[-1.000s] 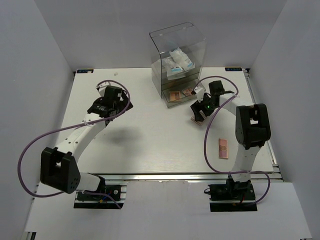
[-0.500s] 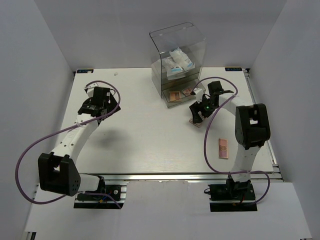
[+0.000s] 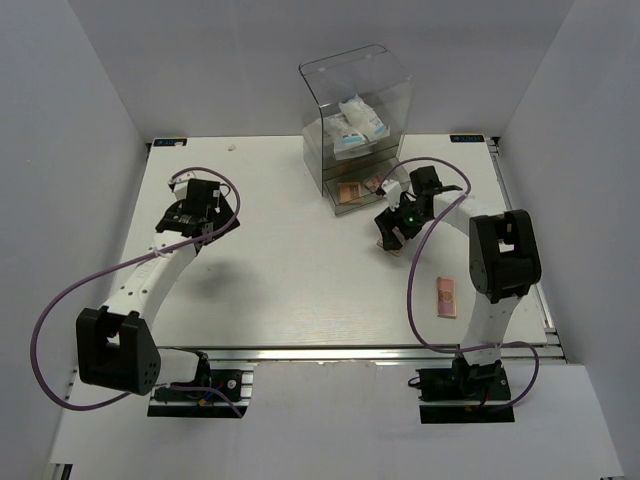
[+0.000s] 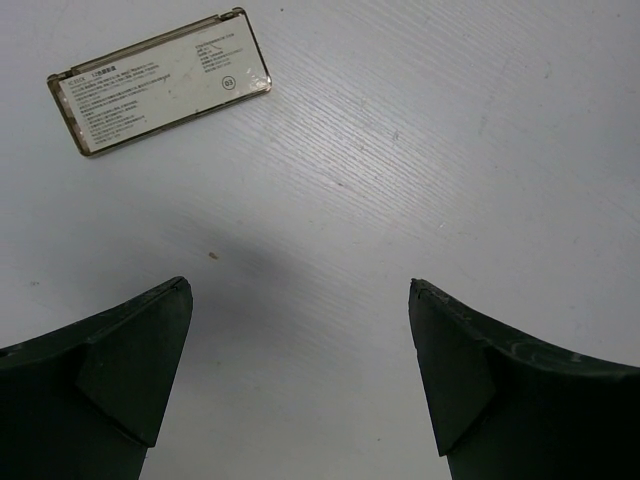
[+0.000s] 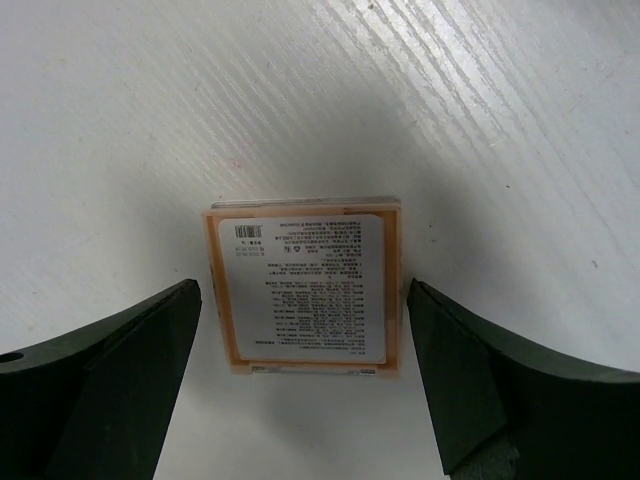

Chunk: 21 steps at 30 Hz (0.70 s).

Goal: Organize the makeup

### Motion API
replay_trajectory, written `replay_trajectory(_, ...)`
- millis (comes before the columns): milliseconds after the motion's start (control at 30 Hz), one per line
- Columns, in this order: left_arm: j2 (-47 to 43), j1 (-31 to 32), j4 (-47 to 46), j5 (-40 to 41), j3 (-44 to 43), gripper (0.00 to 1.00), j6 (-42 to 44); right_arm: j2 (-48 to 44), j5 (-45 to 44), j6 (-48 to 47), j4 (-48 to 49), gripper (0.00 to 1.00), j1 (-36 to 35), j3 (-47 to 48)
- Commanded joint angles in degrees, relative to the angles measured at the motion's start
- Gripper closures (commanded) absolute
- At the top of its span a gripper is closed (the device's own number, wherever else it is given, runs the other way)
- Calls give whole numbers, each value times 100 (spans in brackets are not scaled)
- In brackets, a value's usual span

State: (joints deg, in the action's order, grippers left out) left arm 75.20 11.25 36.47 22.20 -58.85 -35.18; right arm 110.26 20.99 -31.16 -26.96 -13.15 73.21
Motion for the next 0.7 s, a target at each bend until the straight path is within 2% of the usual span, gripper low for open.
replay_trajectory(0, -243, -87, 115, 215, -21, 2, 117, -109, -482, -171, 305, 11, -188, -491)
replay_trajectory(267, -269, -228, 176, 303, -4, 2, 222, -127, -1000, -83, 833, 12, -294, -914)
replay_trajectory(367, -251, -281, 203, 338, 23, 2, 266, -92, -1045, -197, 816, 28, -302, -905)
replay_trajectory(400, -225, -307, 220, 338, 23, 2, 283, -57, -1010, -224, 780, 41, -302, -879)
replay_trajectory(467, -137, -403, 352, 364, -4, 2, 283, -66, -957, -268, 745, 55, -294, -800)
replay_trajectory(500, -102, -439, 396, 391, -47, 2, 283, -101, -835, -285, 745, 66, -294, -782)
replay_trajectory(567, -76, -544, 466, 400, -65, 2, 310, -215, -685, -286, 806, 72, -294, -703)
replay_trajectory(600, -84, -579, 475, 400, -65, 2, 327, -372, -606, -251, 893, 79, -294, -651)
replay_trajectory(667, -102, -711, 484, 408, -74, 2, 389, -496, -334, -181, 1008, 83, -302, -423)
